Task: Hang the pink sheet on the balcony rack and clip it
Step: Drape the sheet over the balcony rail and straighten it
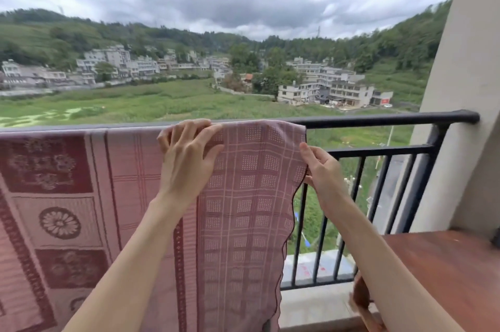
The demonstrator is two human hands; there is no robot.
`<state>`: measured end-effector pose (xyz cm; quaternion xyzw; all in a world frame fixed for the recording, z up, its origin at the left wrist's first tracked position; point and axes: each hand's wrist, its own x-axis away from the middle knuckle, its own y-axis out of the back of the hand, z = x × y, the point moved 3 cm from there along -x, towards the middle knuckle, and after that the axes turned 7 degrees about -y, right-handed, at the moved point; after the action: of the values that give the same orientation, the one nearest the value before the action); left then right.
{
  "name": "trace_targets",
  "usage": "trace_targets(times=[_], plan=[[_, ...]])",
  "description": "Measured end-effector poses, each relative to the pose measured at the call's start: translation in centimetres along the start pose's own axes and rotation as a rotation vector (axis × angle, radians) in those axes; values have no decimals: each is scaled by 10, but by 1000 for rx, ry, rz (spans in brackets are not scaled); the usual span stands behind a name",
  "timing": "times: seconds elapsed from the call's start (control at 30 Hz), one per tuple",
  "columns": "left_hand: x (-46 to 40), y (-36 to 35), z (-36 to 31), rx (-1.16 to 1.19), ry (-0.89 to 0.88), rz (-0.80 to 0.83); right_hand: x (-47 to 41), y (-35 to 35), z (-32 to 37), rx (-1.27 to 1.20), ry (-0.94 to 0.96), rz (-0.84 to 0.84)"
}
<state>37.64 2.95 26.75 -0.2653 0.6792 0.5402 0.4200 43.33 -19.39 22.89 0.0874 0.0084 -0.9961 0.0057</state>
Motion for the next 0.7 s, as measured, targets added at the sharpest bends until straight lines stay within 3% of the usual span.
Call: trace_targets(times=[0.17,0.47,0.63,0.7], plan=[[-13,16,17,31,86,-37,-10,-17,25,0,34,-9],[-15,24,7,49,72,-107,-22,-13,58,46,128,-122],[-4,19,0,62,28,-63,-11,-12,43,255,164,-350],[2,18,1,47,3,-25,1,-25,40,428,295,-373]])
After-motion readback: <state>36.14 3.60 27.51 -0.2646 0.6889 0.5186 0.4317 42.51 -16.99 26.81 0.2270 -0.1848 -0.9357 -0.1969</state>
